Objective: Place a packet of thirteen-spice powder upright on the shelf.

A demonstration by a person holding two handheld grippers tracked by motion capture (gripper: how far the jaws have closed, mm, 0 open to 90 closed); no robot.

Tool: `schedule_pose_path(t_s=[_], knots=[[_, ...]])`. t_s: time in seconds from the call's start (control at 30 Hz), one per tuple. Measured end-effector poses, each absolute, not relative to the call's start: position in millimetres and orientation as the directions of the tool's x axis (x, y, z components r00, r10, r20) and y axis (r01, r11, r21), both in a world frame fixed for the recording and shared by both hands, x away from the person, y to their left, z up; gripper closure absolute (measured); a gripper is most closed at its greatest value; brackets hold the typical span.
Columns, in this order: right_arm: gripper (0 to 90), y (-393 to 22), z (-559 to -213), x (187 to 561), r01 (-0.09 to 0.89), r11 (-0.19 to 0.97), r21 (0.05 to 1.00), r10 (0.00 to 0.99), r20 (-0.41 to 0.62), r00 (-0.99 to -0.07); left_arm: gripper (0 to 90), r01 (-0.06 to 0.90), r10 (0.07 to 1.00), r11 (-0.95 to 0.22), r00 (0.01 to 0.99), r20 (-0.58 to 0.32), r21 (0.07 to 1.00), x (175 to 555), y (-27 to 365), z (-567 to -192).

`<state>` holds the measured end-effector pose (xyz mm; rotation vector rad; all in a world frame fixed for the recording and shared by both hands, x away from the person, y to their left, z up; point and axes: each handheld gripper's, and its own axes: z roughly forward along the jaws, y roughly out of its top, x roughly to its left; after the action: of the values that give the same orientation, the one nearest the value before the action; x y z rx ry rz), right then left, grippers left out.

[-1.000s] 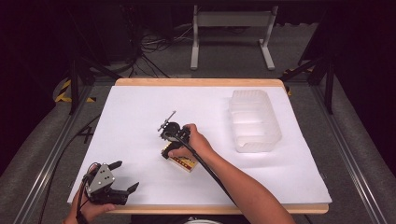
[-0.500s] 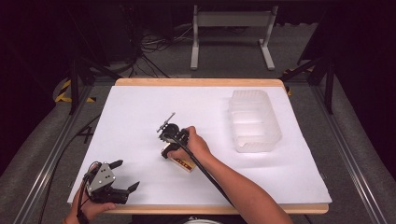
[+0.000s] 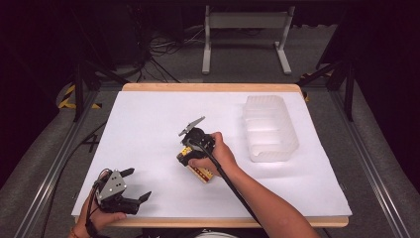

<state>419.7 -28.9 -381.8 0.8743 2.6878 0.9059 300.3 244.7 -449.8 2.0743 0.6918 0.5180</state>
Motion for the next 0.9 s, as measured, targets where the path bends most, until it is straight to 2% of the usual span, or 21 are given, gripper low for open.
schedule_pose_path(t_s=[0.47, 0.9], knots=[[32.7, -64.7, -350.3, 400.5, 0.405, 0.517, 0.754, 0.634, -0.019, -0.773, 6.5, 0.276, 0.634, -0.474, 0.766, 0.107, 0.836, 303.3, 242.1, -449.5], [32.8, -98.6, -322.8, 399.7, 0.337, 0.419, 0.843, 0.702, -0.065, -0.709, 6.5, 0.274, 0.637, -0.473, 0.763, 0.11, 0.837, 303.0, 242.4, -449.2]])
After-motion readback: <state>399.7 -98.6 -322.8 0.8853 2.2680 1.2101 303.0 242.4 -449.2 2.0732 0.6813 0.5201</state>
